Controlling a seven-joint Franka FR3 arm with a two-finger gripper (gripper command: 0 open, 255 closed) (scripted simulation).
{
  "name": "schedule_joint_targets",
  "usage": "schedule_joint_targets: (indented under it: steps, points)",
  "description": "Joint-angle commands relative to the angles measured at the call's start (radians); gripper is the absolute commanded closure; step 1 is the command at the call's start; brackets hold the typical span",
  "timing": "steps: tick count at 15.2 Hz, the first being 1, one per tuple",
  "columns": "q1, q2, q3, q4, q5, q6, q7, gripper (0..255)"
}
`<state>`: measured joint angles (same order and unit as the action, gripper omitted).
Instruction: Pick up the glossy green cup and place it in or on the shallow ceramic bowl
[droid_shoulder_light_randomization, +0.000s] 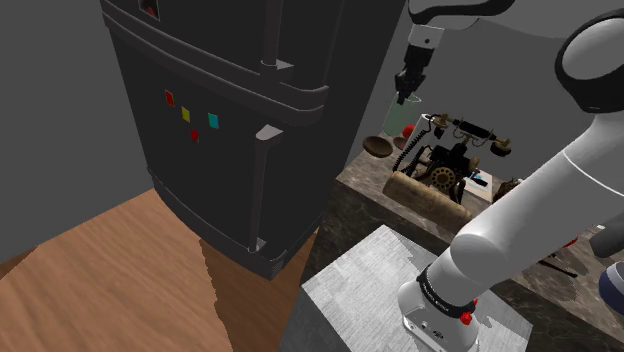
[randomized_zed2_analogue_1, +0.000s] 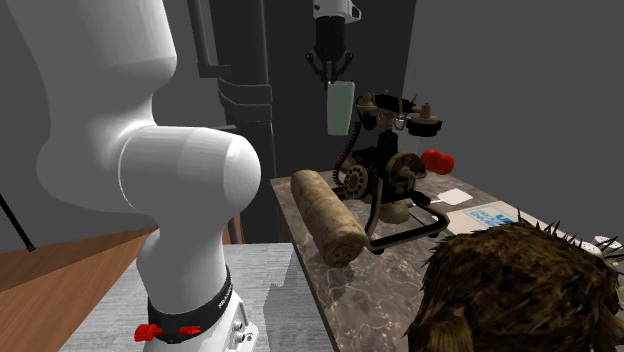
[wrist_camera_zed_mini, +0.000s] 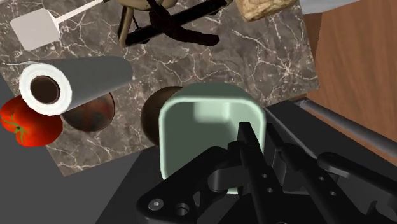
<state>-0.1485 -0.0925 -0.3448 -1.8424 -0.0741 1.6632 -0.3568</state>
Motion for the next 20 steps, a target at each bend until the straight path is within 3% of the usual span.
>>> schedule_joint_targets:
  steps: [1,5,6,20]
  points:
    - [-0.012,0.079,-0.02,0.107,0.023,-0.03,-0.04,255]
    - [-0.052,0.257,-0.049,0.362,0.084,-0.117,-0.113,255]
    - [-0.075,0.334,-0.058,0.478,0.113,-0.161,-0.139,255]
    - [-0.064,0.308,-0.049,0.255,0.103,0.038,-0.128,255]
